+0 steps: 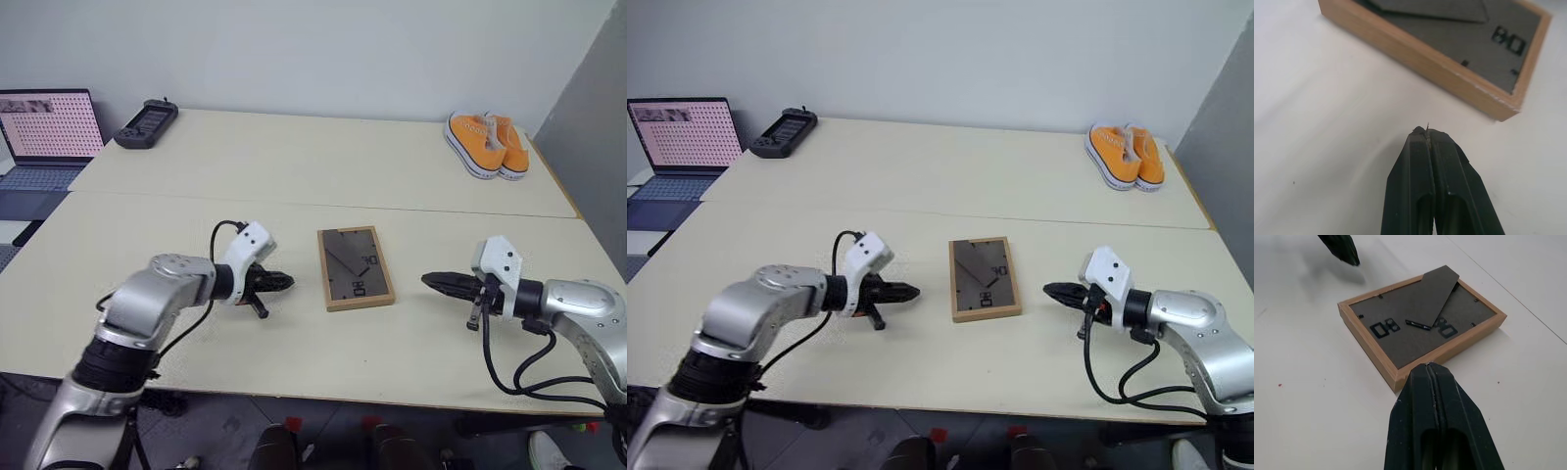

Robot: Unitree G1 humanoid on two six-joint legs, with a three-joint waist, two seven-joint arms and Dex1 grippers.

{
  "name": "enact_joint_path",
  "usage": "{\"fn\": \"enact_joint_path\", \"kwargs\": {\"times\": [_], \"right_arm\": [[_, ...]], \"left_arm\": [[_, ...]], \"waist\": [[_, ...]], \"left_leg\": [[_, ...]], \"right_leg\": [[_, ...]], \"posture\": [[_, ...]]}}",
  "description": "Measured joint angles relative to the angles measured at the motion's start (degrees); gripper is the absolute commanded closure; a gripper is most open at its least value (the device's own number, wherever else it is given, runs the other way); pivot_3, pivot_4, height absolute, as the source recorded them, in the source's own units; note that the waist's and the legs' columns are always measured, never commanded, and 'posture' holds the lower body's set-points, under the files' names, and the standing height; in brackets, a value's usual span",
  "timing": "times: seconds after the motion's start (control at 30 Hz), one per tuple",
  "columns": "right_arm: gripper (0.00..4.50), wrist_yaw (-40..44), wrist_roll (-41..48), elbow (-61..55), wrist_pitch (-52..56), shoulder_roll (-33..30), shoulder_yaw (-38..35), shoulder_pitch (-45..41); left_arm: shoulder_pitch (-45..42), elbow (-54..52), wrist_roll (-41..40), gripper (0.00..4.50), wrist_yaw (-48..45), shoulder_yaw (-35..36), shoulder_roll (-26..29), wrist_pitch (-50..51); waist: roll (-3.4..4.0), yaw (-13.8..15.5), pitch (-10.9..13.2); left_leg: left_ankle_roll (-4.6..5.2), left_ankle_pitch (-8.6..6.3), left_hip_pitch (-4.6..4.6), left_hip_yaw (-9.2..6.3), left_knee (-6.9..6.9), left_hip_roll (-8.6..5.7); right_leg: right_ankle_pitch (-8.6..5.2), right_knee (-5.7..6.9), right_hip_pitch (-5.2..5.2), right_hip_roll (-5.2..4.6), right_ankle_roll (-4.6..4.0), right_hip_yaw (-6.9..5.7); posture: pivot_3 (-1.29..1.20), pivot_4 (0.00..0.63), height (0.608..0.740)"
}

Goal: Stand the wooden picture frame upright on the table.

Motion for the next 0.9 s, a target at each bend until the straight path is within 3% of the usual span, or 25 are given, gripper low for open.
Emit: {"fn": "enact_joint_path", "kwargs": {"times": [0.17,0.4,0.83,0.9], "right_arm": [[4.5,1.2,-4.5,4.2,-5.5,0.7,3.6,-2.5],[4.5,1.0,-8.1,8.9,-9.0,5.2,7.7,-5.5],[4.5,0.6,-12.0,15.0,-13.9,5.3,8.0,-6.5],[4.5,-1.1,-14.4,17.4,-16.2,5.8,8.0,-8.1]], "left_arm": [[-4.2,5.6,-6.3,4.45,-3.8,2.5,-1.1,6.5],[-4.5,12.1,-10.0,4.28,0.7,5.2,-4.1,19.8],[-8.3,18.4,-11.5,1.62,9.3,14.7,-10.0,27.7],[-9.1,19.8,-11.5,1.52,10.6,15.3,-11.7,29.0]], "waist": [[0.0,-0.1,0.0],[0.0,-0.1,0.0],[0.0,0.0,0.0],[0.0,0.0,0.0]], "left_leg": [[0.0,0.0,0.0,0.0,0.0,0.0],[0.0,0.0,-0.02,-0.03,0.02,0.01],[-0.02,0.01,-0.04,-0.07,0.07,0.0],[-0.02,0.01,-0.04,-0.07,0.07,0.0]], "right_leg": [[-0.02,0.01,-0.01,0.0,0.03,0.01],[0.04,0.04,-0.03,0.02,-0.08,0.0],[0.06,0.06,-0.01,0.0,-0.09,-0.04],[0.06,0.06,-0.01,0.0,-0.09,-0.05]], "posture": [[0.0,0.15,0.74],[0.0,0.15,0.74],[0.0,0.15,0.74],[0.0,0.15,0.74]]}}
